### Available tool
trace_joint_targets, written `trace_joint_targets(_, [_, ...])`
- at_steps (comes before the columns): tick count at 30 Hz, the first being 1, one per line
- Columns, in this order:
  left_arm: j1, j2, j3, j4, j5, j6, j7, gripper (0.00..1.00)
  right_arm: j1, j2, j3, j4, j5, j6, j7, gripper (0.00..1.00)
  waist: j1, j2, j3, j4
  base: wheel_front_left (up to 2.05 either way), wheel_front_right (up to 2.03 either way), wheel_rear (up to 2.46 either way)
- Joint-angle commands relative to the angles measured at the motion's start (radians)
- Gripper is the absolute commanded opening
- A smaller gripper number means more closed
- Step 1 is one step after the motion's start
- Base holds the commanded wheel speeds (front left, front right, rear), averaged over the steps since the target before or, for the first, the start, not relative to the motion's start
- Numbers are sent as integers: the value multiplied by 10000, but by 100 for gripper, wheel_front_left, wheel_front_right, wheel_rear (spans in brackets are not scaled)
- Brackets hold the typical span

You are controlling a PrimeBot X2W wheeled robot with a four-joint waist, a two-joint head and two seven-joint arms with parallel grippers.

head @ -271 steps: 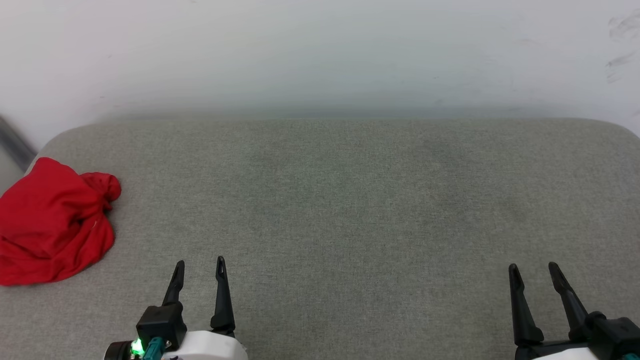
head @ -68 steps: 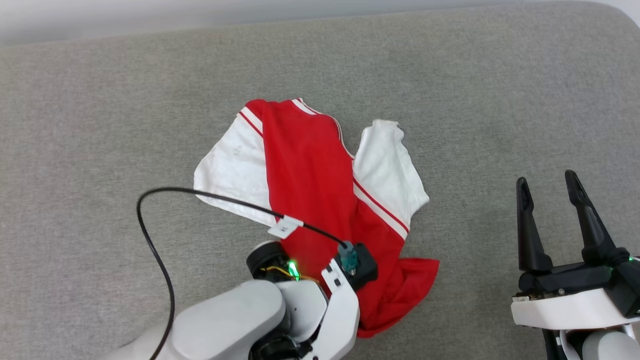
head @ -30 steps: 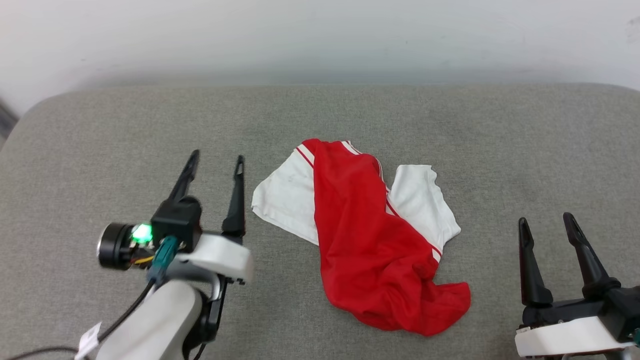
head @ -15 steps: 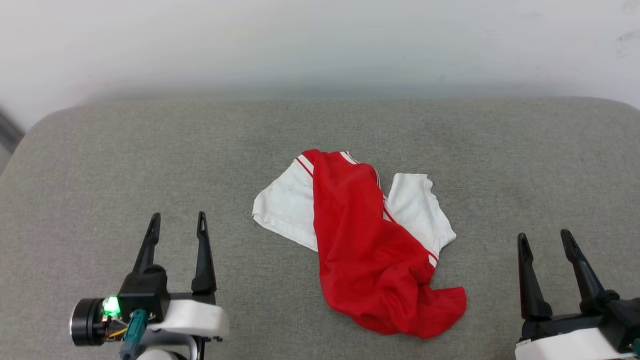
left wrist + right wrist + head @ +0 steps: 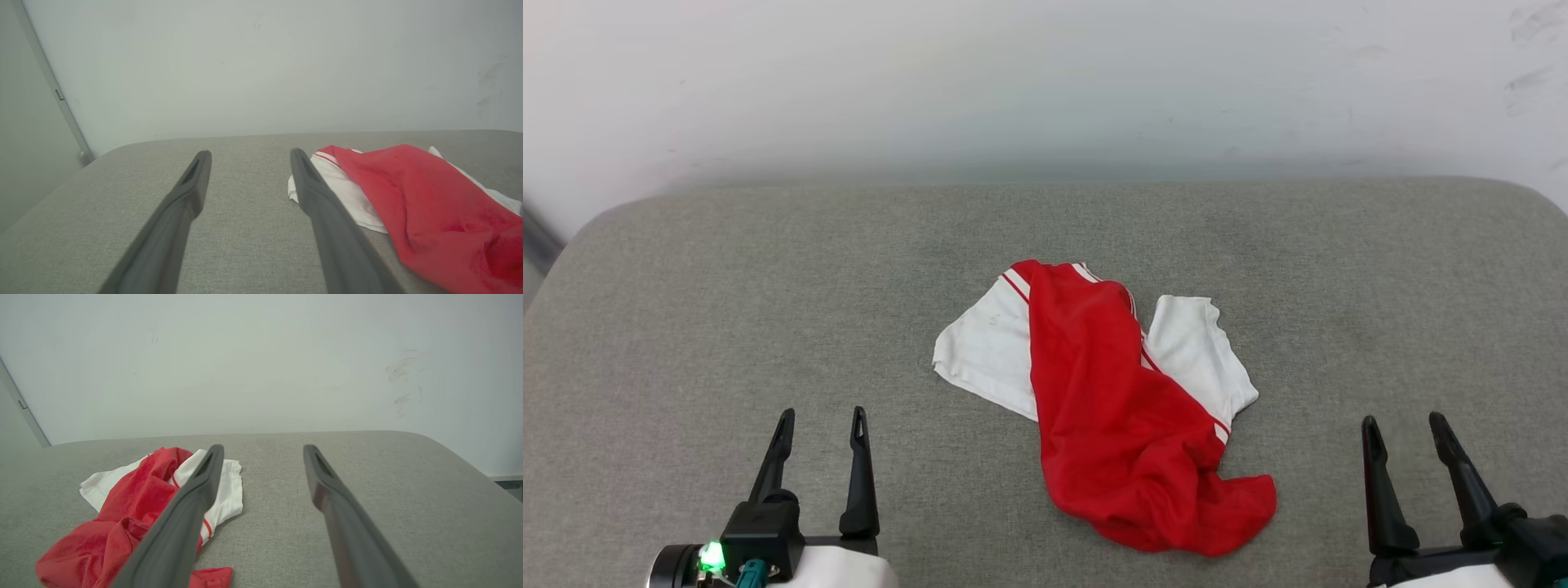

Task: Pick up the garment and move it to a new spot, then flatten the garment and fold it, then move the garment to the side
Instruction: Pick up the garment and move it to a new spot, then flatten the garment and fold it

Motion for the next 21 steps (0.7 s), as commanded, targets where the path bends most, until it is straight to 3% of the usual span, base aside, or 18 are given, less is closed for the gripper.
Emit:
trace_joint_targets(1, [112, -47, 100, 14, 90, -77, -25, 100, 111, 13, 16, 42, 51, -5, -20, 100, 0, 0, -10, 7, 0, 0, 0])
trace_joint_targets(13, [249, -644, 844, 233, 647, -835, -26, 100, 138, 13, 49, 104, 138, -7, -20, 100, 0, 0, -4, -17, 0, 0, 0])
trace_joint_targets(21, [-31, -920, 1101, 183, 838, -1138, -26, 100, -1355, 15, -422, -532, 2, -5, -20, 100, 0, 0, 219, 39, 0, 0, 0])
